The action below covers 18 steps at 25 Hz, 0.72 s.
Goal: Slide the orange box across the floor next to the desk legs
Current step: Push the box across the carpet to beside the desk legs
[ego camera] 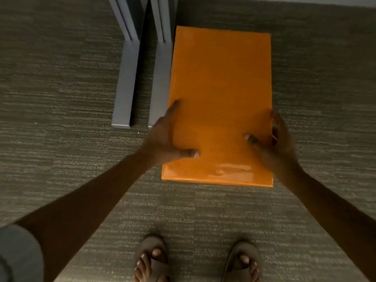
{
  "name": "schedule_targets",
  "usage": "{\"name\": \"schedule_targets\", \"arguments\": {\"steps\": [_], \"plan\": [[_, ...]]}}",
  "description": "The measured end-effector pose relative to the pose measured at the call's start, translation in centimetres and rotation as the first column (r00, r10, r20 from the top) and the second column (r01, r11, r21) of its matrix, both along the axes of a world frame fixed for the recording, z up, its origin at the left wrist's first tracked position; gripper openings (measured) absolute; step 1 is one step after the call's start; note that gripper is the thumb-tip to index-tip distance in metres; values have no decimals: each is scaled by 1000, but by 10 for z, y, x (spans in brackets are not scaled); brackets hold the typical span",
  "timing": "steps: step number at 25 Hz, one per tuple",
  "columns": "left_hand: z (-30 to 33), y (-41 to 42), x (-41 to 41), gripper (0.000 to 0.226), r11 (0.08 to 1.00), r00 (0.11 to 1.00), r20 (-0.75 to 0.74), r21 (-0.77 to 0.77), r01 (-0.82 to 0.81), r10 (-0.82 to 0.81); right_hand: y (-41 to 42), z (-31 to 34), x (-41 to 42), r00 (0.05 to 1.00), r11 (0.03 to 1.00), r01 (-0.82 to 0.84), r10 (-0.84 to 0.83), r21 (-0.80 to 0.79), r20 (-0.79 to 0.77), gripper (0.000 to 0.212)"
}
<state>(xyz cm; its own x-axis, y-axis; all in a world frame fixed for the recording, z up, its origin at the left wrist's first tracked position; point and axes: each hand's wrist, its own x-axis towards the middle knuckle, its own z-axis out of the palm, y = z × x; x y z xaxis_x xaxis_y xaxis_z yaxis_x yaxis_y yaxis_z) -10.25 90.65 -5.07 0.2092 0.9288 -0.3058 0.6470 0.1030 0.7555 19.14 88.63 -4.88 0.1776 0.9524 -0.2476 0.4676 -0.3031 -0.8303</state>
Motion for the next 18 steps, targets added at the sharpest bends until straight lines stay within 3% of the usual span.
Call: {"name": "schedule_targets", "arguments": {"steps": [8, 14, 18], "plan": [[-13, 108, 0, 141, 998, 997, 50, -20, -64, 65, 123, -15, -3, 997, 998, -56, 54, 29, 48, 88], [-38, 122, -6, 126, 988, 988, 154, -156, 8, 16, 128, -42, -15, 987, 994, -92, 99, -55, 128, 85], [-36, 108, 0, 112, 985, 987, 118, -145, -88, 106, 116, -44, -15, 981, 976, -161, 175, -147, 86, 88]]}}
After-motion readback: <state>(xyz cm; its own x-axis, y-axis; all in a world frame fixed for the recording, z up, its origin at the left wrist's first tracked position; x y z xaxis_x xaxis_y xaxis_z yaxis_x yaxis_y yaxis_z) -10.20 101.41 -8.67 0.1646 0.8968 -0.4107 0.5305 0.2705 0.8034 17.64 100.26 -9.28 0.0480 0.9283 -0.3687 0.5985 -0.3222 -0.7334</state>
